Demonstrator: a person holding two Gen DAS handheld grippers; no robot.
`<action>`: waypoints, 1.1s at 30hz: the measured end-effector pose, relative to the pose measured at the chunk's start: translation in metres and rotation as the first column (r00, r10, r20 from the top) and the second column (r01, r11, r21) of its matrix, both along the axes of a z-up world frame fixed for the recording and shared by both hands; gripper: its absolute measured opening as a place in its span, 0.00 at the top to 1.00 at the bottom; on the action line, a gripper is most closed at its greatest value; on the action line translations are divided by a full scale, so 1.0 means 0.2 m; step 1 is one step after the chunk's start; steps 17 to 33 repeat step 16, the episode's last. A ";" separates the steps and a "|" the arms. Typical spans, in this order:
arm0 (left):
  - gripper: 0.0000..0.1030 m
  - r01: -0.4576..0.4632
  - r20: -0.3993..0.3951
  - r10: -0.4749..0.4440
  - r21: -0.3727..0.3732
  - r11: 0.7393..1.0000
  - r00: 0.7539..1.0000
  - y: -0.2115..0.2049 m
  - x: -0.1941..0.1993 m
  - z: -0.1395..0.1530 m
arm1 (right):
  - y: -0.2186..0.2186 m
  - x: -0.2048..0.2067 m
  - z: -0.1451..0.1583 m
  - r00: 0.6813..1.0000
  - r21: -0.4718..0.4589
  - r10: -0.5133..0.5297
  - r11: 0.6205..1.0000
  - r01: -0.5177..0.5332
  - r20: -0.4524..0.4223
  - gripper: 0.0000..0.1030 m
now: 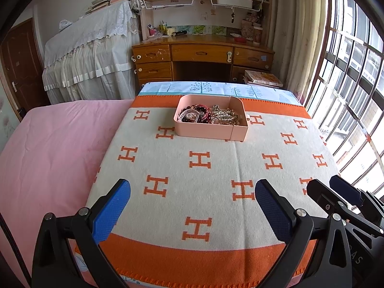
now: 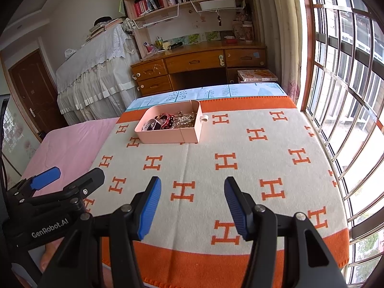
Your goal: Organize jewelry
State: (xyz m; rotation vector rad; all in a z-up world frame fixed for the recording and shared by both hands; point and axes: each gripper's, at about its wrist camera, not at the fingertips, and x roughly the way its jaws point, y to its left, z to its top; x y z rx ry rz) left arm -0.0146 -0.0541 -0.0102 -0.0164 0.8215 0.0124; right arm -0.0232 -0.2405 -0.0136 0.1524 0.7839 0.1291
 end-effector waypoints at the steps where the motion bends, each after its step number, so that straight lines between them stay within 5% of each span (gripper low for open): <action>1: 0.01 0.000 0.001 0.000 0.001 1.000 1.000 0.00 0.00 0.00 | 0.00 0.00 0.00 1.000 0.000 0.000 1.000 0.000 0.001 0.46; 33: 0.01 0.007 -0.002 -0.007 0.003 1.000 1.000 0.00 -0.02 -0.02 | 0.00 0.00 0.00 1.000 -0.001 0.001 1.000 -0.001 0.001 0.46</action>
